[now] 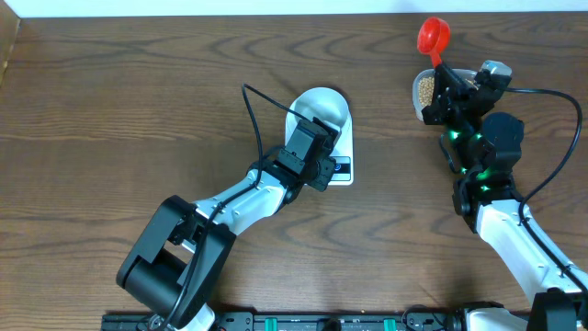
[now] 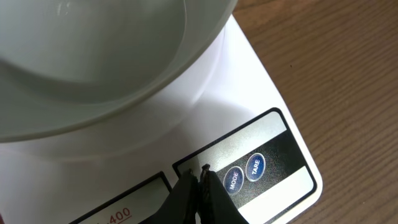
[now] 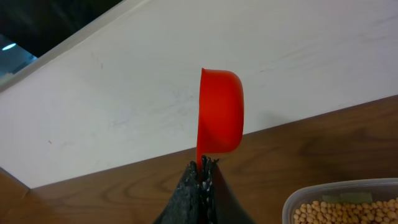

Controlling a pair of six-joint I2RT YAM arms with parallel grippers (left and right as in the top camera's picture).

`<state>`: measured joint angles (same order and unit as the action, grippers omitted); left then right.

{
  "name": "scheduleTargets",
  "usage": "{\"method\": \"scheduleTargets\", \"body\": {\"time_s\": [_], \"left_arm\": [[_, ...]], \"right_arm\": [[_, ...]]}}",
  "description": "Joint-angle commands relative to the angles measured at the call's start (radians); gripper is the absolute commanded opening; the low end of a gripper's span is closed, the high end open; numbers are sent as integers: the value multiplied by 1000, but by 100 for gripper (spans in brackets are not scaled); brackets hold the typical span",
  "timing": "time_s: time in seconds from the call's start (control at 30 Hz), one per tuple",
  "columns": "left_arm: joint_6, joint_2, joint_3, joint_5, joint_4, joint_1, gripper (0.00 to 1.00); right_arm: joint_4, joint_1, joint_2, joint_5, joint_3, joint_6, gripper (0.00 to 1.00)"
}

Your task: Scoop item into bowl and weigh 50g on scale

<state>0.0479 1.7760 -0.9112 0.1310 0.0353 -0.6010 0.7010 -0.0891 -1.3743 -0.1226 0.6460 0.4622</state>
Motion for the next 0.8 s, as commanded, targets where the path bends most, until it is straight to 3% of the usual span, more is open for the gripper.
{"method": "scheduleTargets", "body": {"time_s": [0.0, 0.77], "left_arm": [[-10, 20, 4, 19, 4, 1, 7], [-10, 21, 4, 64, -30, 0, 7]], "right_arm": [[6, 3, -3, 4, 26, -15, 1], [3, 3, -3, -19, 26, -15, 1]]}}
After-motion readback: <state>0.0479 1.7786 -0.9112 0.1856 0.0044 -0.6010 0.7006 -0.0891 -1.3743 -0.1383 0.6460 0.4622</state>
